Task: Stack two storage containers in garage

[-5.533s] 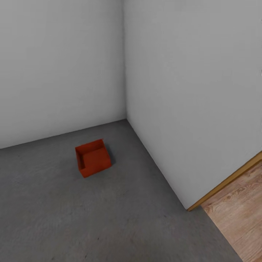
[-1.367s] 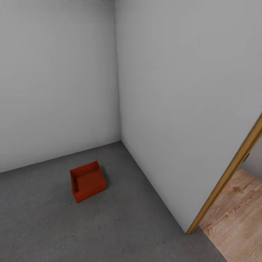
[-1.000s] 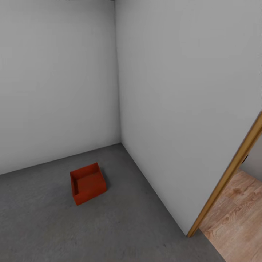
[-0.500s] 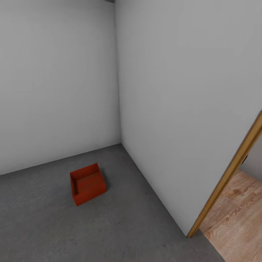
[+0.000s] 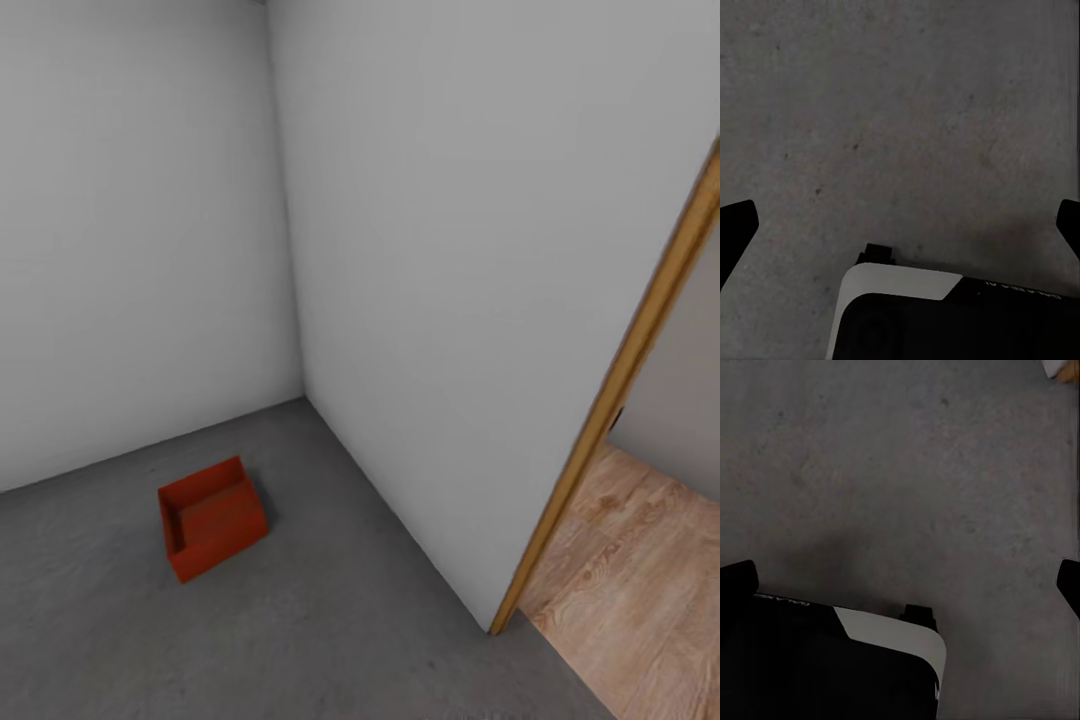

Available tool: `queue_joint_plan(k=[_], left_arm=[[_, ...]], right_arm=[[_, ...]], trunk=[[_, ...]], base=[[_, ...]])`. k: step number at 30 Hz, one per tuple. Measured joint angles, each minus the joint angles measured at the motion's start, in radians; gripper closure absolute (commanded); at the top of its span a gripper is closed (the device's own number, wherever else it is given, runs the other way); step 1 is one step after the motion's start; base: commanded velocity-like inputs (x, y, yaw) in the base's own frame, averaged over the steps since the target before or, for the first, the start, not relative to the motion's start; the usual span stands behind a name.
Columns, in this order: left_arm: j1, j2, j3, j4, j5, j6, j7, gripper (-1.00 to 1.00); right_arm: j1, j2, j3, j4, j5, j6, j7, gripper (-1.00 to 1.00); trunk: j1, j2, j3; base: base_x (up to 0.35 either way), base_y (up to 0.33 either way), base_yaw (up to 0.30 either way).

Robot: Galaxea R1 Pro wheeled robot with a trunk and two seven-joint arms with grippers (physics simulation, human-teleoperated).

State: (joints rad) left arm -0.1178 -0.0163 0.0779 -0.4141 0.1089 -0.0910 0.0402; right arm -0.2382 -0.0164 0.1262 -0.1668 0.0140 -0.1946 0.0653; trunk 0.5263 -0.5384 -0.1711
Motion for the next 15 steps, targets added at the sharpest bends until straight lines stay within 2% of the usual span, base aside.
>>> queue_joint_plan(k=[15], left_arm=[[0.000, 0.000, 0.000, 0.000, 0.000, 0.000, 0.000, -1.00]], right_arm=[[0.000, 0.000, 0.000, 0.000, 0.000, 0.000, 0.000, -1.00]], trunk=[[0.000, 0.000, 0.000]], base=[[0.000, 0.000, -0.276]])
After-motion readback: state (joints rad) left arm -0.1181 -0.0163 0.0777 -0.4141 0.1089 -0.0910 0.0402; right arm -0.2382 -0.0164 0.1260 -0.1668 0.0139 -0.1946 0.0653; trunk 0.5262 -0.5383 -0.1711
